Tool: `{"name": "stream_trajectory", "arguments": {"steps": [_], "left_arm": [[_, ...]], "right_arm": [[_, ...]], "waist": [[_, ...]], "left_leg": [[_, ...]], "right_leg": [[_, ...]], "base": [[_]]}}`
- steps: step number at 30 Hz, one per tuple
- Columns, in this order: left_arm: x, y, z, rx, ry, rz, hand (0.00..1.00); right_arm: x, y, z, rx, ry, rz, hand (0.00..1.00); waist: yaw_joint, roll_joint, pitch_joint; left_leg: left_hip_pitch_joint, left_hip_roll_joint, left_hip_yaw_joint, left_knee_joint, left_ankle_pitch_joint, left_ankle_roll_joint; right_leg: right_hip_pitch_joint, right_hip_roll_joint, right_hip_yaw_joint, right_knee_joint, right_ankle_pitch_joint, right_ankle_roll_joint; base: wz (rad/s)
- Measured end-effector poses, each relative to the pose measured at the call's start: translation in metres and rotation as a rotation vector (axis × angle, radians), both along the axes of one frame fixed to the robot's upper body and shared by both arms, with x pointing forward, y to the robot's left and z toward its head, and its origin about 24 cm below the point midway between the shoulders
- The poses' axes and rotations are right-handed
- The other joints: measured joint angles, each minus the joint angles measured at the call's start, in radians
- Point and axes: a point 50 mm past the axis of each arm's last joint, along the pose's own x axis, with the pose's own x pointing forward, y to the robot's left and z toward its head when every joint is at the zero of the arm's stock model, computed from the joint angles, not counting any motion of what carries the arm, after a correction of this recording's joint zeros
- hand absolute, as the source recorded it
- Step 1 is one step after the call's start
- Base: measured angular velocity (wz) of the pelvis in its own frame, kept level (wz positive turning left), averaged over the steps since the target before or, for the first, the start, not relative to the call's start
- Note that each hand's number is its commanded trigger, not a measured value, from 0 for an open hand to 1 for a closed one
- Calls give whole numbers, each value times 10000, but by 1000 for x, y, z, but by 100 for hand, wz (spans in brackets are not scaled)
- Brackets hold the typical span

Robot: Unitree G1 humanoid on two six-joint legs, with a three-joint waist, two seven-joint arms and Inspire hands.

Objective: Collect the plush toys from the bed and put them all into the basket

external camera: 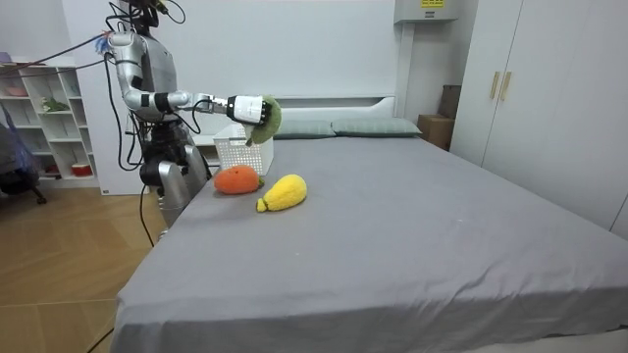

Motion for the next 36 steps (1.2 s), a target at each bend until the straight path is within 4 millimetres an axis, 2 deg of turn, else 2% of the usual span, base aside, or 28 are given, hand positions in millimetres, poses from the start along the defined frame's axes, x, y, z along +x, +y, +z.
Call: {"name": "stream_trajectory", "arguments": {"steps": [3, 7, 9, 12, 17, 21, 23, 27, 30, 34, 35, 36], "left_arm": [[1, 0, 0, -6, 1, -29, 0], [3, -3, 0, -66, -17, -168, 0], [3, -6, -1, -123, -11, -226, 0], [8, -7, -1, -144, -93, -361, 0], [13, -8, -1, -152, -172, -445, 0], [25, -12, -1, -190, -356, -783, 0], [28, -14, -1, -220, -334, -963, 0], [32, -14, 0, -218, -345, -1017, 0], [39, -15, 2, -230, -639, -1142, 0], [41, -15, 3, -229, -744, -1166, 0], [42, -15, 3, -233, -771, -1172, 0], [44, -16, 3, -249, -807, -1185, 0]], "right_arm": [[6, 9, 12, -7, -497, 288, 100], [11, 19, 18, 70, -717, 601, 100], [13, 26, 19, 44, -771, 861, 100], [14, 34, 19, 322, -771, 1173, 100], [18, 50, 21, 262, -808, 1748, 100], [24, 65, 29, 254, -1117, 2114, 100], [27, 69, 33, 231, -1243, 2232, 100], [27, 85, 25, 374, -988, 2499, 100], [27, 89, 11, 236, -349, 2720, 100], [27, 94, 5, 410, -80, 2846, 100], [27, 95, 4, 470, -11, 2837, 85], [28, 96, 1, 495, 123, 2808, 51]], "waist": [[135, 18, -2], [198, 107, 6], [248, 229, 21], [422, 349, 2], [712, 356, 19], [759, 290, 49], [889, 280, 54], [1217, 199, 87], [1318, 202, 91], [1377, 271, 133], [1464, 271, 134], [1552, 267, 131]], "left_leg": [[-58, -21, -148, 41, 4, 6], [-200, -82, -425, 116, 23, 33], [-284, -122, -545, 119, 44, 60], [-328, -136, -650, 127, 49, 69], [-345, -154, -800, 156, 78, 56], [-588, -292, -1248, 291, 131, 91], [-692, -310, -1303, 373, 155, 121], [-837, -342, -1467, 475, 154, 128], [-1036, -393, -1668, 610, 166, 145], [-1106, -466, -1840, 602, 201, 181], [-1096, -472, -1842, 598, 218, 185], [-1083, -479, -1851, 598, 229, 192]], "right_leg": [[36, -15, -149, -72, 1, 1], [58, -70, -435, -81, 2, 3], [80, -101, -551, -81, 1, 14], [91, -125, -655, -82, 6, 25], [173, -135, -840, -107, 5, 25], [165, -229, -1281, -135, -18, 60], [134, -260, -1401, -129, -21, 71], [89, -268, -1524, -120, -18, 82], [28, -289, -1757, -107, -10, 94], [15, -358, -1922, -102, -14, 125], [16, -366, -1931, -101, -11, 131], [37, -372, -1953, -103, -9, 136]], "base": [[16], [22], [16], [11], [11], [29], [20], [11], [23], [14], [3], [0]]}}
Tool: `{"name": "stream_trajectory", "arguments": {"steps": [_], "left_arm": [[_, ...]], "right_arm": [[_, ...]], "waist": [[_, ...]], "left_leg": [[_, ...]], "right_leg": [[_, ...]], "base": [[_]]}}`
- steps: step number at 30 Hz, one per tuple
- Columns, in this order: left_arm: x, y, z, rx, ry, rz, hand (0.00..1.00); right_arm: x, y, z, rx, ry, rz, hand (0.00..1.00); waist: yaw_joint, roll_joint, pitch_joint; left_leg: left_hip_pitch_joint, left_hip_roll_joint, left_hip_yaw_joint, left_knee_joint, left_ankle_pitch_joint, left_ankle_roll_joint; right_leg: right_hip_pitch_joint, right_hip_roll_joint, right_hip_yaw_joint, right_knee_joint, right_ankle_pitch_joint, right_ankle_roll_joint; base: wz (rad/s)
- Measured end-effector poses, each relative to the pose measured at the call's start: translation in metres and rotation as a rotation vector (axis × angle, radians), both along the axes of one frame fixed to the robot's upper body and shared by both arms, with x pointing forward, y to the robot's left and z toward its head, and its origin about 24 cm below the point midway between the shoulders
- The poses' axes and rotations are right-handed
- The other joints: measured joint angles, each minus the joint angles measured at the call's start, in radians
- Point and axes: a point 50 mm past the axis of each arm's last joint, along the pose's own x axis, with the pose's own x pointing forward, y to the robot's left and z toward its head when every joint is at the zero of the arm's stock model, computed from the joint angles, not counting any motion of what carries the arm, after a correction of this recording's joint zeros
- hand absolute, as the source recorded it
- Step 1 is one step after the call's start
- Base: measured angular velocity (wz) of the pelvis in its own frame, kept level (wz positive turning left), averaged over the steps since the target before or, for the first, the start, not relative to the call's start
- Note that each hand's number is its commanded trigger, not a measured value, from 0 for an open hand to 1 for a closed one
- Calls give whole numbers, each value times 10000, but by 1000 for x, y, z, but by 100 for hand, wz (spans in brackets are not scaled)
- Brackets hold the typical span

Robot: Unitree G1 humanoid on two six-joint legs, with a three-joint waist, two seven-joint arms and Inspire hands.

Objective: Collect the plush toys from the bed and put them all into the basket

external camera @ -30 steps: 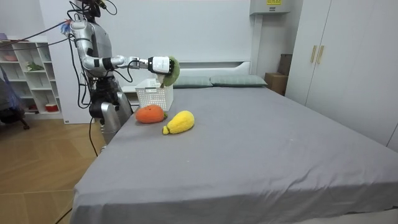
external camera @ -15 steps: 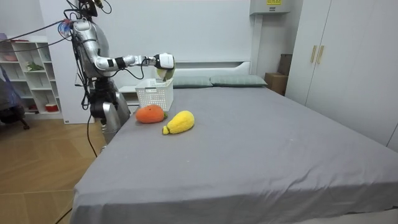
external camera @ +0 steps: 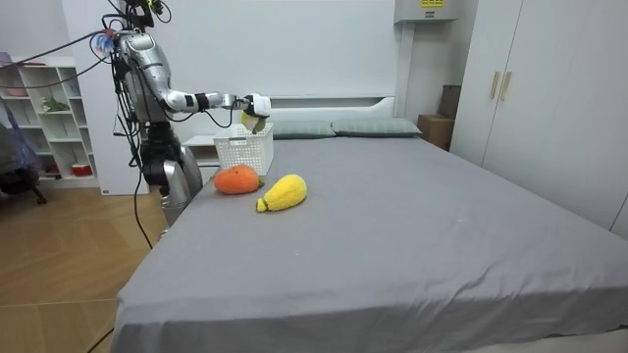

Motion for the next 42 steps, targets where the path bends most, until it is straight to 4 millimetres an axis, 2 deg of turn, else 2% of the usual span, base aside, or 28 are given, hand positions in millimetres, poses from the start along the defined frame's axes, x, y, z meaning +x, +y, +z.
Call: {"name": "stream_trajectory", "arguments": {"steps": [1, 2, 8, 12, 18, 31, 42], "left_arm": [[0, 0, 0, -9, -10, -3, 0], [1, 0, 0, -14, -17, -5, 0], [2, -2, 0, -6, -19, -82, 0], [0, -2, -1, 24, 31, -60, 0], [1, -7, -2, -84, 24, -33, 0], [6, -8, -2, -151, -77, -57, 0], [6, -8, -1, -186, -165, -23, 0]], "right_arm": [[1, 1, -2, -26, 81, 19, 35], [3, 5, -5, -194, 204, 122, 0], [9, 6, -13, -538, 528, -94, 0], [10, 3, -19, -667, 737, -456, 0], [8, 3, -32, -948, 1206, -548, 0], [7, 0, -37, -1107, 1395, -566, 0], [9, -6, -35, -1160, 1172, -950, 0]], "waist": [[13, -4, -2], [21, -5, -2], [275, -27, 1], [282, -78, 10], [292, -88, 3], [320, -40, 21], [191, -14, 3]], "left_leg": [[7, -3, -7, -1, 10, 5], [16, -9, -19, -1, 24, 11], [2, -64, -119, -65, 107, 39], [-69, -150, -292, -163, 207, 57], [-101, -174, -288, -162, 224, 85], [-93, -176, -283, -155, 231, 91], [27, -163, -208, -171, 230, 92]], "right_leg": [[5, -6, -27, 0, 1, 3], [0, -14, -52, -2, 5, 9], [0, -67, -217, -2, 12, 28], [-25, -121, -404, -15, 13, 51], [-51, -147, -405, -9, 35, 86], [-49, -126, -389, -9, 36, 87], [7, -86, -223, 5, 36, 87]], "base": [[5], [8], [7], [14], [1], [0], [-1]]}}
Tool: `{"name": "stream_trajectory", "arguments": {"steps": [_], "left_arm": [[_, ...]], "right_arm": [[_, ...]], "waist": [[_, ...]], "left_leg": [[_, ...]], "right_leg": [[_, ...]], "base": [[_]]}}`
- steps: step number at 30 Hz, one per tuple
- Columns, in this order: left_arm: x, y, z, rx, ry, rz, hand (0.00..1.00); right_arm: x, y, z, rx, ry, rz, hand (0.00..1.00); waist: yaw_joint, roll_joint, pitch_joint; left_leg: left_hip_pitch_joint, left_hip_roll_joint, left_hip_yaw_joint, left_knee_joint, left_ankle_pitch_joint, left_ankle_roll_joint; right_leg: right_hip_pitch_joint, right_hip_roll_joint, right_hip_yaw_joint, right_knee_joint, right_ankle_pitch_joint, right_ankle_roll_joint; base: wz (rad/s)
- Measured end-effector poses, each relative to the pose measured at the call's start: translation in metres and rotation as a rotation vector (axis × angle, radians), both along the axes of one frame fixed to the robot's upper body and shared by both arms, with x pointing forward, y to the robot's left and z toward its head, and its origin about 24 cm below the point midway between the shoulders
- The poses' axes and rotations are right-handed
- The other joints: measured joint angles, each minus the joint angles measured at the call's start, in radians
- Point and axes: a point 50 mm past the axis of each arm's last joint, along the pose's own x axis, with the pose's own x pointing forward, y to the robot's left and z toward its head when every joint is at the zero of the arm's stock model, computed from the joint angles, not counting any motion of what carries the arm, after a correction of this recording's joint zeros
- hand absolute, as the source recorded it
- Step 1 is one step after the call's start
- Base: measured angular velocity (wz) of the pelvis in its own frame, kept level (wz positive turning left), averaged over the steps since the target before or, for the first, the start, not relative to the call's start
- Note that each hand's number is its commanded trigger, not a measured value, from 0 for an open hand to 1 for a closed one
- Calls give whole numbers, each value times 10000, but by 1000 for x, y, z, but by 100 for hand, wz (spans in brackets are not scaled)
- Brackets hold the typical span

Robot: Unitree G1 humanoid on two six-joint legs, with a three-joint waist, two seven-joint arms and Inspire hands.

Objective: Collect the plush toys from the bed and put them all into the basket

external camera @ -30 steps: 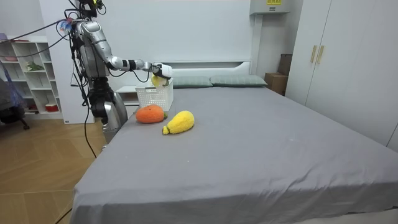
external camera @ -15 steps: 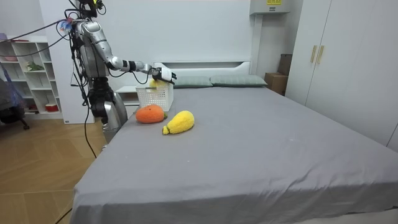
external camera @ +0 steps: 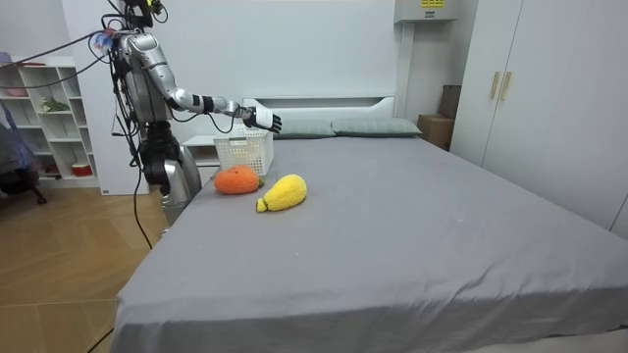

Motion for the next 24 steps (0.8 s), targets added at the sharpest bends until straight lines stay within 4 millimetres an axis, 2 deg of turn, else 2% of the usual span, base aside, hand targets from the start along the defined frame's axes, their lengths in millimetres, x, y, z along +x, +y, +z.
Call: {"name": "stream_trajectory", "arguments": {"steps": [4, 7, 10, 11, 14, 19, 21, 24], "left_arm": [[-1, 0, 0, -59, 0, 126, 0], [-2, 0, -1, -76, 21, 150, 0], [-2, -1, -1, -197, -35, 387, 0], [-3, -1, -1, -234, -62, 485, 0], [-5, 3, -1, -218, -178, 755, 0], [-15, 8, -1, -175, -74, 1226, 0], [-17, 9, -1, -168, -39, 1240, 0], [-21, 9, -2, -161, 36, 1264, 0]], "right_arm": [[3, -6, 7, 256, -305, -491, 0], [5, -11, 12, 357, -668, -894, 0], [6, -15, 19, 402, -1040, -1081, 0], [5, -17, 20, 428, -1139, -1208, 0], [1, -29, 20, 555, -1274, -1701, 0], [-1, -49, 32, 769, -1835, -2484, 0], [-4, -66, 31, 523, -1950, -2975, 0], [-11, -80, 25, 360, -1793, -3586, 0]], "waist": [[-26, 9, -6], [-220, 19, -14], [-312, 64, -66], [-480, 61, -124], [-596, 22, -196], [-1088, -3, -211], [-1300, -23, -225], [-1449, -22, -224]], "left_leg": [[57, 4, 31, -8, 1, 3], [47, 11, 65, 9, 0, 4], [58, 50, 279, -45, 10, 20], [76, 49, 313, -70, 27, 41], [307, 72, 517, -196, 44, 53], [516, 81, 663, -392, 38, 64], [571, 102, 781, -410, 28, 77], [648, 127, 909, -472, 27, 77]], "right_leg": [[18, -29, 63, 29, 1, 1], [-35, -67, 97, 84, 1, 2], [-162, -67, 264, 182, 0, 4], [-167, -83, 273, 189, 0, 5], [-100, -55, 496, 186, 8, 18], [-28, -25, 750, 178, 21, 40], [-5, -8, 778, 172, 29, 52], [-12, 12, 927, 182, 38, 58]], "base": [[-5], [-2], [-18], [-9], [-18], [-14], [-9], [-13]]}}
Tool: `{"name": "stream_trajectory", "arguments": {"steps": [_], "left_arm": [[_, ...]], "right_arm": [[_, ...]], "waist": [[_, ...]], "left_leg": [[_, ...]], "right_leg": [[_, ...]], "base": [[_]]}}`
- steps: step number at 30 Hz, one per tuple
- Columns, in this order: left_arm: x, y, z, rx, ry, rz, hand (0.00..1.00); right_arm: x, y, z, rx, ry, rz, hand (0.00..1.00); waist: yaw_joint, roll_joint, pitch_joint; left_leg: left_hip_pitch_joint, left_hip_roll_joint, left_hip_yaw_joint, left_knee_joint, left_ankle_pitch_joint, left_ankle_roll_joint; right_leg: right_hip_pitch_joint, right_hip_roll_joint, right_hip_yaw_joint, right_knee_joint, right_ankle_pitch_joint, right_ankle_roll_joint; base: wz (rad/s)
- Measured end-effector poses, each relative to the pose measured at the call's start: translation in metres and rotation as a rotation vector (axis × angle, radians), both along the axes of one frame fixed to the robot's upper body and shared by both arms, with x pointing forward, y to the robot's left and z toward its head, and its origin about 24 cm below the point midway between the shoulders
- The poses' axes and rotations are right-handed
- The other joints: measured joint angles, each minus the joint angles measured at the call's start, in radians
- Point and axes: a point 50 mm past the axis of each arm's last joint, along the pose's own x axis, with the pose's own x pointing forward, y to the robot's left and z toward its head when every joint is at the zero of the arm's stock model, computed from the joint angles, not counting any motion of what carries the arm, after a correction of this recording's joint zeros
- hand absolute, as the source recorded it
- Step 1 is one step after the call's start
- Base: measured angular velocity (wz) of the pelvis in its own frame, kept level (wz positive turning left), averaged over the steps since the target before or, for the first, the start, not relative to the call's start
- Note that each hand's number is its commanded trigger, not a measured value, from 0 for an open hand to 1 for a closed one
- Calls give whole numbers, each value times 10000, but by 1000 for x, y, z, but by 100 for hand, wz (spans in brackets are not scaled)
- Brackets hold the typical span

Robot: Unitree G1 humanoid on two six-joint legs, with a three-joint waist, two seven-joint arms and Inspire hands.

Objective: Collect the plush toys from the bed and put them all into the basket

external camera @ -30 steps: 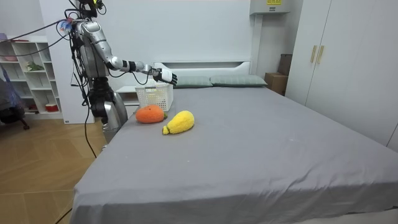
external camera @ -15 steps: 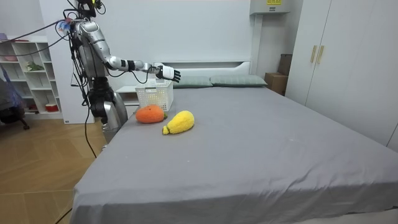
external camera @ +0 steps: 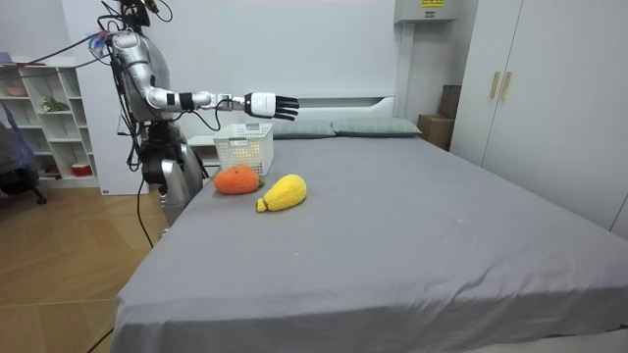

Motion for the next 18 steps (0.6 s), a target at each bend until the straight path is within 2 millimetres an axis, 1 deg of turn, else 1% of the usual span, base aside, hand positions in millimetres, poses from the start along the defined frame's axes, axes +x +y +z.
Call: {"name": "stream_trajectory", "arguments": {"steps": [2, 3, 5, 7, 9, 14, 16, 17, 18], "left_arm": [[-3, 1, 0, 3, 58, 68, 0], [-7, 2, 0, 13, 132, 184, 0], [-11, 2, -1, 17, 199, 240, 0], [-12, 3, 0, 40, 223, 249, 0], [-11, 6, 0, 118, 203, 225, 0], [-24, 13, 1, 318, 555, 244, 0], [-22, 18, 3, 446, 522, 222, 0], [-19, 22, 4, 562, 479, 176, 0], [-17, 25, 6, 664, 410, 118, 0]], "right_arm": [[-5, -6, -5, -176, 191, -229, 0], [-6, -8, -7, -357, 256, -299, 0], [-8, -15, -8, -376, 327, -536, 0], [-9, -23, -15, -553, 660, -753, 0], [-13, -36, -26, -843, 1296, -1040, 0], [-16, -48, -32, -1109, 1731, -1341, 0], [-16, -53, -35, -1229, 1849, -1425, 0], [-14, -58, -39, -1272, 2157, -1582, 0], [-12, -64, -43, -1374, 2493, -1761, 0]], "waist": [[-18, -2, 1], [-181, -13, 9], [-268, -20, 14], [-283, -76, 50], [-346, -191, 107], [-351, -244, 101], [-361, -264, 95], [-369, -310, 110], [-377, -346, 96]], "left_leg": [[104, 39, 154, -55, -2, -4], [112, 45, 165, -56, -3, -5], [144, 52, 203, -62, -3, -6], [203, 53, 232, -91, -4, -6], [172, 55, 235, -84, -6, -8], [-97, 66, 324, -58, -14, -2], [-228, 64, 347, -44, -12, 1], [-299, 67, 362, -24, -11, 2], [-467, 80, 392, 25, -11, 2]], "right_leg": [[15, 10, 112, 2, 1, -2], [20, 6, 117, 1, 2, -4], [21, 8, 167, 1, 4, -6], [43, 10, 205, 2, 4, -6], [-3, 8, 215, 14, 4, -6], [-372, 31, 354, 152, 5, -5], [-495, 40, 384, 149, 7, -8], [-569, 35, 384, 155, 9, -9], [-723, 18, 381, 168, 22, -17]], "base": [[-20], [-13], [-6], [-5], [0], [-7], [-3], [0], [0]]}}
